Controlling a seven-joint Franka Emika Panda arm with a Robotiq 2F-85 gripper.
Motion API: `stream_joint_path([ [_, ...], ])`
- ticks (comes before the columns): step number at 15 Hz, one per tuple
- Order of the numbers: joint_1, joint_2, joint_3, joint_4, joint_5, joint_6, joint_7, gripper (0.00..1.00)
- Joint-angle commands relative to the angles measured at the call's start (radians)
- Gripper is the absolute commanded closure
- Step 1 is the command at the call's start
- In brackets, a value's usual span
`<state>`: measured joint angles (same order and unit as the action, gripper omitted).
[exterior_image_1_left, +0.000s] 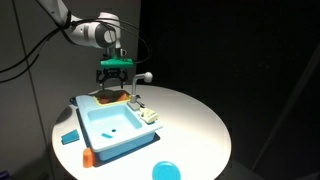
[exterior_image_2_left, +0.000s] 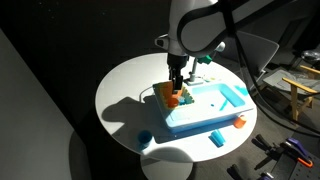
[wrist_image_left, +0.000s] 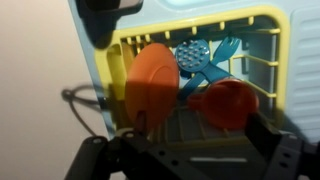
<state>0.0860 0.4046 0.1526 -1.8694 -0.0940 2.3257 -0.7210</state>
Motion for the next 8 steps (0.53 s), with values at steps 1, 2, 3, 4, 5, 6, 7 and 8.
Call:
stream_joint_path([
  [1,-0.019,-0.015,0.008,0.040,-0.007,-0.024,-0.020,0.00],
  [2,-0.021,-0.016,0.008,0.047,-0.005,-0.025,-0.021,0.00],
  [3,-0.024,-0.015,0.008,0.056,0.000,-0.026,-0.023,0.00],
  [4,-0.030,-0.012,0.010,0.064,0.009,-0.028,-0.028,0.00],
  [5,-0.033,-0.011,0.010,0.069,0.011,-0.028,-0.030,0.00],
  [6,-0.038,-0.008,0.012,0.074,0.018,-0.028,-0.033,0.00],
  [7,-0.043,-0.006,0.013,0.076,0.023,-0.028,-0.037,0.00],
  [8,-0.048,-0.005,0.014,0.077,0.026,-0.028,-0.040,0.00],
])
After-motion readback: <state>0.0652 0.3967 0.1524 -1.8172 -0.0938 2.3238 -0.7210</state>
